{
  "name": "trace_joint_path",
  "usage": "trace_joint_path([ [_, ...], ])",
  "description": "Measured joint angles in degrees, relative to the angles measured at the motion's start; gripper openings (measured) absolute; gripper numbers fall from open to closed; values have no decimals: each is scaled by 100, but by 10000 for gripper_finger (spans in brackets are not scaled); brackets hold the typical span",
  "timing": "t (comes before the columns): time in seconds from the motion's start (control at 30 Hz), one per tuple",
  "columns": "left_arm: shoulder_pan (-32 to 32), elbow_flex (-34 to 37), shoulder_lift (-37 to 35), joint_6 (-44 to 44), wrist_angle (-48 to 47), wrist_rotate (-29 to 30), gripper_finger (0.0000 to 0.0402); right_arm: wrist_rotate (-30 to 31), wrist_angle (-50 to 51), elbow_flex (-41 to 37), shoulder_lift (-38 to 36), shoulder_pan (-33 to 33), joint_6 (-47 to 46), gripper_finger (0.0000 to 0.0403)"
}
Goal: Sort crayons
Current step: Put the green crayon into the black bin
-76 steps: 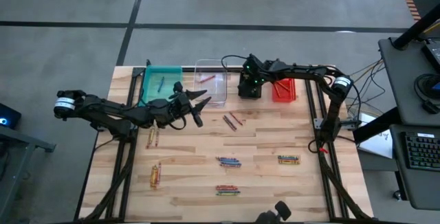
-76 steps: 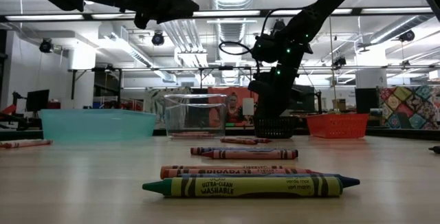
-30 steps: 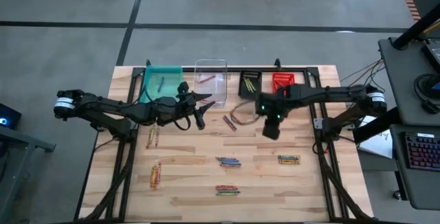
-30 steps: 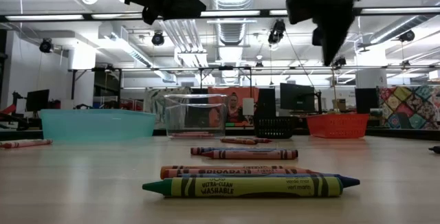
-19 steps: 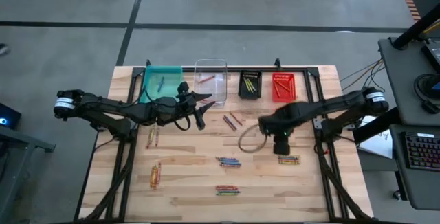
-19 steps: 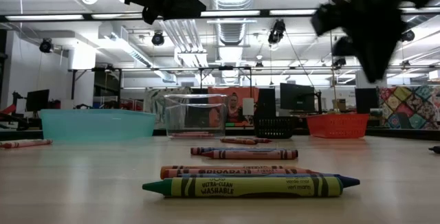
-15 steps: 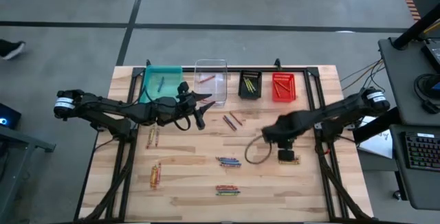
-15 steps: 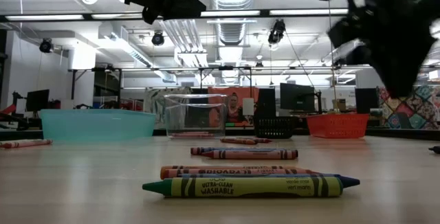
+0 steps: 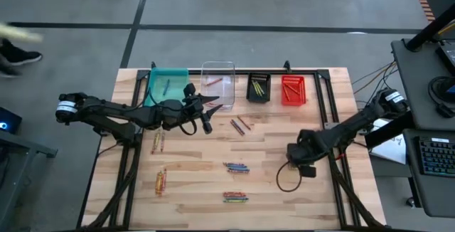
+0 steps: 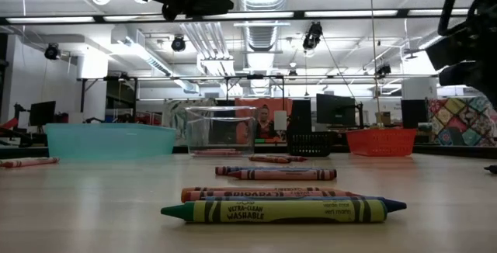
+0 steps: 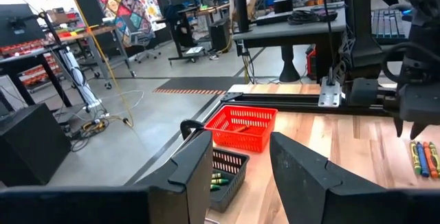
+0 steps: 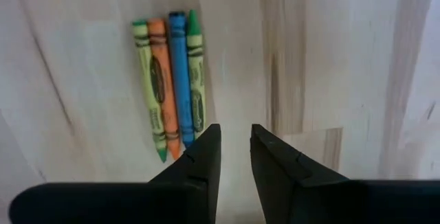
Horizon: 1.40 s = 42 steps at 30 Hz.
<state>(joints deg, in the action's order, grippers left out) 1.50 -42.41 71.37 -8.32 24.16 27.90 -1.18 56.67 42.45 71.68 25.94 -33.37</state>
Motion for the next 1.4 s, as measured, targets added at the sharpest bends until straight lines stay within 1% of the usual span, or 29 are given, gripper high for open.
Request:
trace_joint_path([
  [0.13, 0, 2, 0, 0, 0, 0, 129, 173, -277, -22, 12, 117, -265, 86],
  [0.37, 0, 2, 0, 0, -14, 0, 129, 286, -317, -24, 56, 122, -413, 102],
  [0.53, 0, 9, 0, 22, -45, 0, 129, 414, -346, -24, 59, 122, -417, 97],
  [0.73, 0, 13, 0, 42, -125, 0, 129, 421, -411, -56, 59, 122, -427, 89],
  [0.87, 0, 15, 0, 45, -126, 0, 129, 388, -627, -130, 61, 147, -569, 91],
  [1.1, 1, 15, 0, 69, -129, 0, 129, 380, -645, -216, 61, 359, -826, 100],
  [1.4, 2, 15, 0, 71, -127, 0, 129, 424, -655, -325, 61, 640, -1120, 100],
])
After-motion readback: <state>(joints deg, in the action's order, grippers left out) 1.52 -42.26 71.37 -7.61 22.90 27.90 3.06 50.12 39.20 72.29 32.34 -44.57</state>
